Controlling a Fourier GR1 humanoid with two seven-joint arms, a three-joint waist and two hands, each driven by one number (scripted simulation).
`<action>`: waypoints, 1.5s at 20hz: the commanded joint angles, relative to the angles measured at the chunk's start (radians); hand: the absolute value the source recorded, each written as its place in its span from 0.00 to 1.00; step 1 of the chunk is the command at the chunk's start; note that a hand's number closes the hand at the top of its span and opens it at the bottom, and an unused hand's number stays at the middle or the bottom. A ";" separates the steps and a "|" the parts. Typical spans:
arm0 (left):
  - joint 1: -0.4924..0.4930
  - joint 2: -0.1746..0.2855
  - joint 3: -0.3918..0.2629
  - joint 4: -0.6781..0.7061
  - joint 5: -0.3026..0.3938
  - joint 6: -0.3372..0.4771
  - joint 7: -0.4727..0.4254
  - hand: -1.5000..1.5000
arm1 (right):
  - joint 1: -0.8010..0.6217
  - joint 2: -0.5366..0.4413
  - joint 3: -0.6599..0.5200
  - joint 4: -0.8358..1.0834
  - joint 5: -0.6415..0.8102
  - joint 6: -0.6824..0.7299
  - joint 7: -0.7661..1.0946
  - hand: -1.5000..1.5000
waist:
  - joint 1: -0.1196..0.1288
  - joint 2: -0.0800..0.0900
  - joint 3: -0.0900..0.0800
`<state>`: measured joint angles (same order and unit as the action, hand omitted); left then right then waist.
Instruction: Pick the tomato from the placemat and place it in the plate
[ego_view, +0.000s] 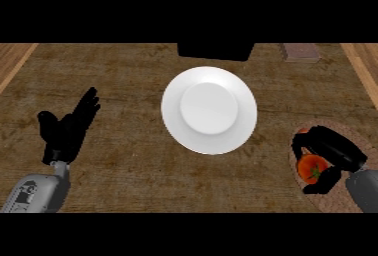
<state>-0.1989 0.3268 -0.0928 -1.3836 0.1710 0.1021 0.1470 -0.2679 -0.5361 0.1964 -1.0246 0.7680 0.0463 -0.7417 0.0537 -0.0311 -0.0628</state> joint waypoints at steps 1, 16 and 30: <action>-0.004 -0.014 -0.019 0.004 -0.003 -0.007 0.004 0.50 | -0.054 0.239 0.063 -0.044 0.009 -0.011 0.203 1.00 | 0.040 0.023 0.047; -0.022 -0.008 -0.002 0.038 -0.012 0.001 -0.001 0.50 | -0.319 0.535 0.224 -0.248 0.218 -0.511 1.205 1.00 | 0.011 0.023 0.059; -0.010 -0.022 0.040 0.037 -0.020 0.002 0.005 0.50 | -0.636 0.536 0.418 -0.010 0.232 -0.657 1.777 1.00 | -0.033 0.034 0.063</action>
<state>-0.2069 0.3067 -0.0731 -1.3670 0.1544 0.1080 0.1483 -0.8435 -0.0036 0.6146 -1.1072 1.0359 -0.5671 0.9741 0.0367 0.0008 -0.0011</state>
